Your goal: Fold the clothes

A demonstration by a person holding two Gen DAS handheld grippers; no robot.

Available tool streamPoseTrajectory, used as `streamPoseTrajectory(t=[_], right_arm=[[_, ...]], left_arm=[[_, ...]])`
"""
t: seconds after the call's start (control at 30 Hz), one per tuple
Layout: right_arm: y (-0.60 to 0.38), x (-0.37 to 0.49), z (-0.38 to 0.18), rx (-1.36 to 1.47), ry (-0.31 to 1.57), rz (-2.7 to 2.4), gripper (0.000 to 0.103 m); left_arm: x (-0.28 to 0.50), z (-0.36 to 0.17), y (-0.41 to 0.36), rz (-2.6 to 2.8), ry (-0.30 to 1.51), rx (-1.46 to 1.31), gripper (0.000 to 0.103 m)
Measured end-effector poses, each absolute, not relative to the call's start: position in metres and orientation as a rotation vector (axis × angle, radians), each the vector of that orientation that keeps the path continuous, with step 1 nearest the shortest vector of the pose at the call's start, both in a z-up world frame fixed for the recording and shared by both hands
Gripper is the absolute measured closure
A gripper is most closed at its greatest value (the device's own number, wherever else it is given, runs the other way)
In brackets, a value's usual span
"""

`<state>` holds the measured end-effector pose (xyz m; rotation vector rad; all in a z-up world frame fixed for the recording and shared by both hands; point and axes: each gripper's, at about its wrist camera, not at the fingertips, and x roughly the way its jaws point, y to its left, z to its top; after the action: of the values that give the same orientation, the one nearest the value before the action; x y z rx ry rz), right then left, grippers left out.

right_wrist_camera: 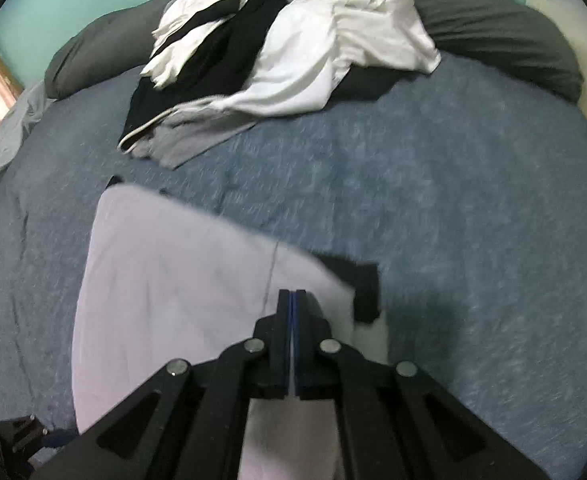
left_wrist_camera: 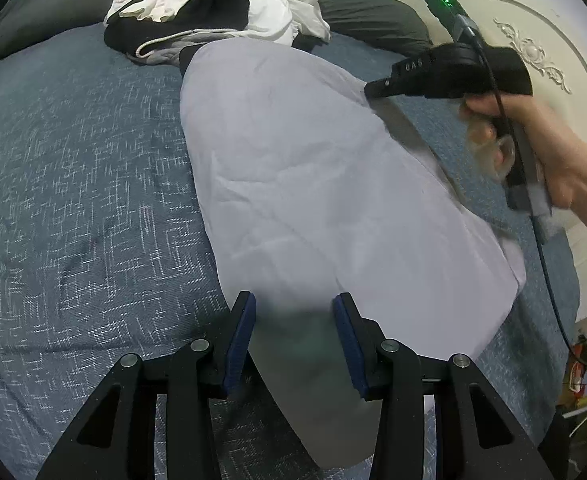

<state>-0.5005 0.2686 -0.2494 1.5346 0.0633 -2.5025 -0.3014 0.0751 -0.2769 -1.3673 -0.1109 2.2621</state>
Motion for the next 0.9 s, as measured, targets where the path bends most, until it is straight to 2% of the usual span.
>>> streamPoseTrajectory(t=[0.23,0.37,0.57,0.77,0.9], right_arm=[[0.268,-0.514,-0.288,1.656,0.097,-2.450,0.103],[0.275,-0.510,-0.271,1.619,0.053,-2.449,0.103],[0.294,-0.439,-0.226,1.454,0.006,-2.387,0.103],[0.308,-0.368,-0.243,1.473,0.021,-2.318,0.103],[0.316,-0.359,-0.275,1.585,0.008,-2.293,0.103]], left_arm=[[-0.300,-0.276,0.077,2.265,-0.111,-1.371,0.058],[-0.302,-0.277,0.075,2.258,-0.141,-1.380,0.058],[-0.300,-0.265,0.064,2.293,-0.175,-1.363,0.058],[-0.290,-0.271,0.082,2.294,-0.135,-1.396,0.058],[-0.289,-0.277,0.088,2.308,-0.129,-1.436,0.058]])
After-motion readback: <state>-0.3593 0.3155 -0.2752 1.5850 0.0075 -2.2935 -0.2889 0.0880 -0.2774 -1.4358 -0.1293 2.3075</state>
